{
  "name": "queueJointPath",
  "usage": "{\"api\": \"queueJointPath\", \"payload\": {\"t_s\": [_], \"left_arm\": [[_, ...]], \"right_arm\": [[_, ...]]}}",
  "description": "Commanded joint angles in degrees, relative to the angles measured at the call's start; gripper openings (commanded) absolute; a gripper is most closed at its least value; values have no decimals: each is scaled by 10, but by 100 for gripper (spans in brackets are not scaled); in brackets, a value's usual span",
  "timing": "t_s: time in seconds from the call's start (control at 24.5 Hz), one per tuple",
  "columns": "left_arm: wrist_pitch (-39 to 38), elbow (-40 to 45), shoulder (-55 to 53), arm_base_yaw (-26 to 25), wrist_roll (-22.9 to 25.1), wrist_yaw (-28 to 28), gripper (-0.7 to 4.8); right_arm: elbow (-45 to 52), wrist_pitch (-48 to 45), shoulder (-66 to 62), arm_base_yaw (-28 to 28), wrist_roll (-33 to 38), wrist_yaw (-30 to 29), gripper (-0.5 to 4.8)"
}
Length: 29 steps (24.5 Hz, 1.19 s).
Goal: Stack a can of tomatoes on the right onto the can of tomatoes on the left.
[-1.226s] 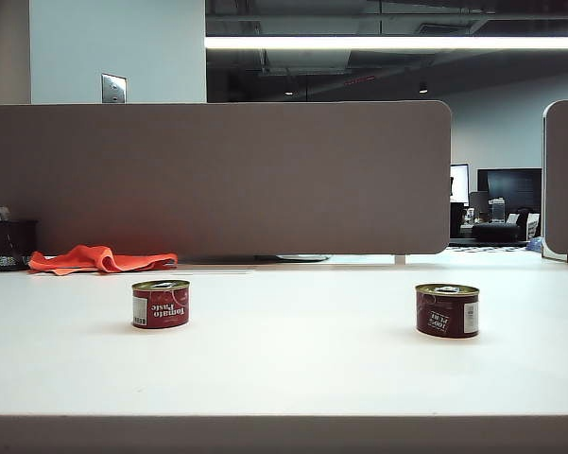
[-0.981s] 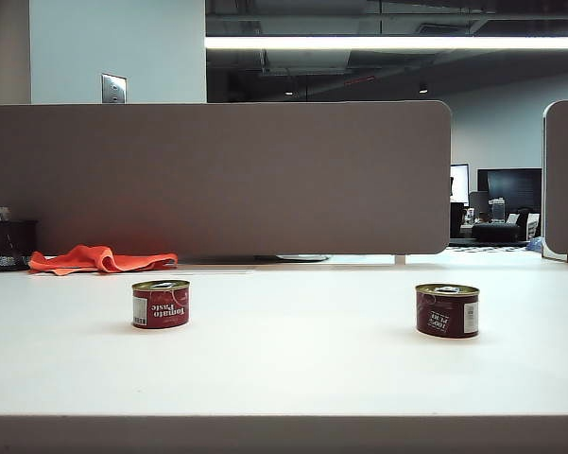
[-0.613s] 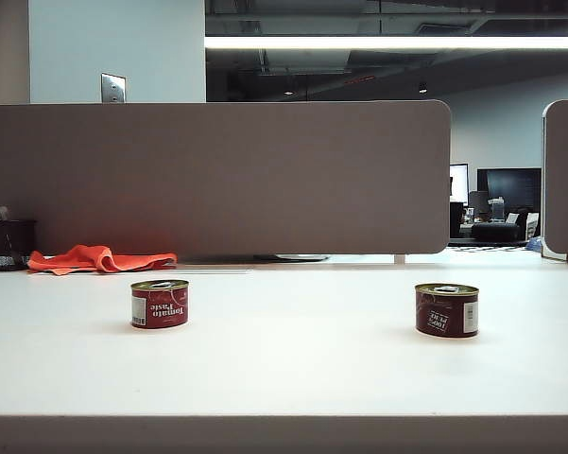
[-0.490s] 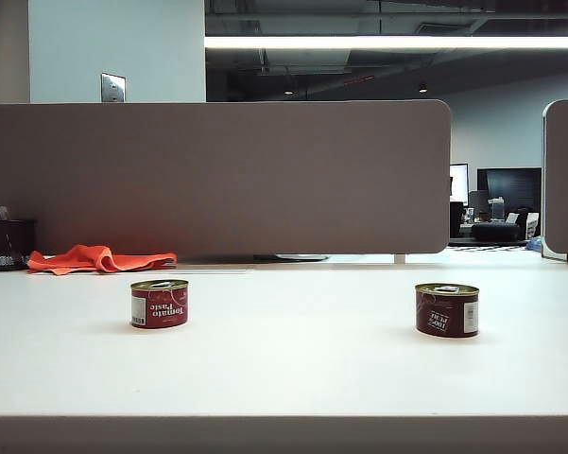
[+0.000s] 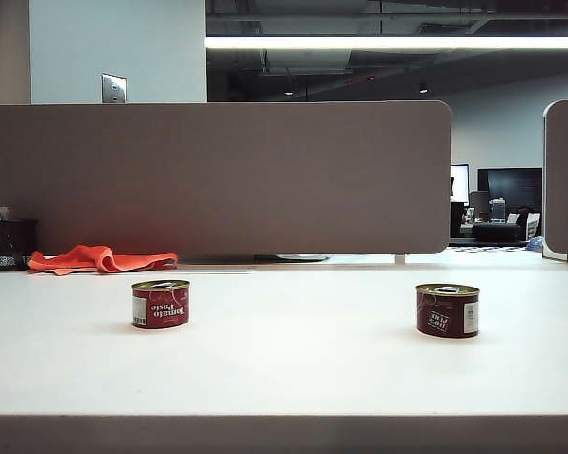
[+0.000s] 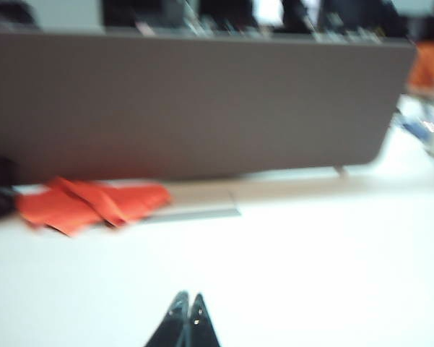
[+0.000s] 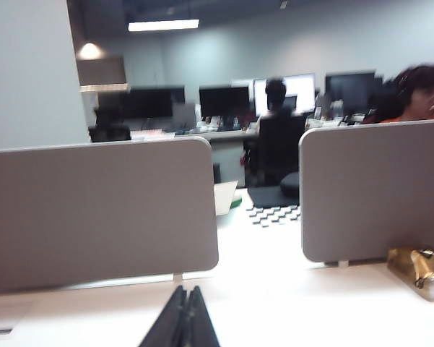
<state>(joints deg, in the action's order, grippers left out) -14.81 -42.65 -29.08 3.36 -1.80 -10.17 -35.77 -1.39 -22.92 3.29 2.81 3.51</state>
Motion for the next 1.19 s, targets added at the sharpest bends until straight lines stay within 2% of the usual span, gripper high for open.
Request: {"api": "queueJointPath", "payload": {"t_s": [0.04,0.16,0.25,0.33,0.49,0.65,0.74,0.82,0.86,0.9,0.94,1.02,1.19], "left_arm": [[-64,-45,-57,2,15,-53,-6],[-84,-67,-90,28,33,-51,-6],[-92,-73,-104,46,50,-41,-6],[-97,-73,-110,59,46,-12,-5],[-122,-73,-117,67,37,-10,33],[-146,-81,-122,94,21,-19,45],[-170,-89,-127,104,22,-18,111],[-188,-96,-131,108,22,-16,164],[-198,-97,-131,108,22,-16,166],[-198,-97,-131,108,22,-16,163],[-195,-97,-131,109,21,-17,130],[-189,-99,-131,109,22,-27,-9],[-180,-108,-131,109,7,-40,-5]], "right_arm": [[-60,63,-62,-3,-3,-38,-6],[-125,149,-125,-5,-43,-70,-6],[-164,195,-169,-34,-46,-71,-6],[-197,258,-212,-58,-46,-70,-6],[-208,295,-251,-106,-45,-66,-6],[-209,319,-298,-173,-44,-28,8],[-209,323,-321,-193,-44,-21,100],[-209,327,-344,-208,-41,-21,246],[-209,331,-369,-218,-21,-21,383],[-209,334,-391,-222,-6,-22,459],[-209,335,-407,-224,0,-22,479],[-209,337,-435,-224,5,-24,479],[-210,341,-496,-224,22,-30,479]]}}
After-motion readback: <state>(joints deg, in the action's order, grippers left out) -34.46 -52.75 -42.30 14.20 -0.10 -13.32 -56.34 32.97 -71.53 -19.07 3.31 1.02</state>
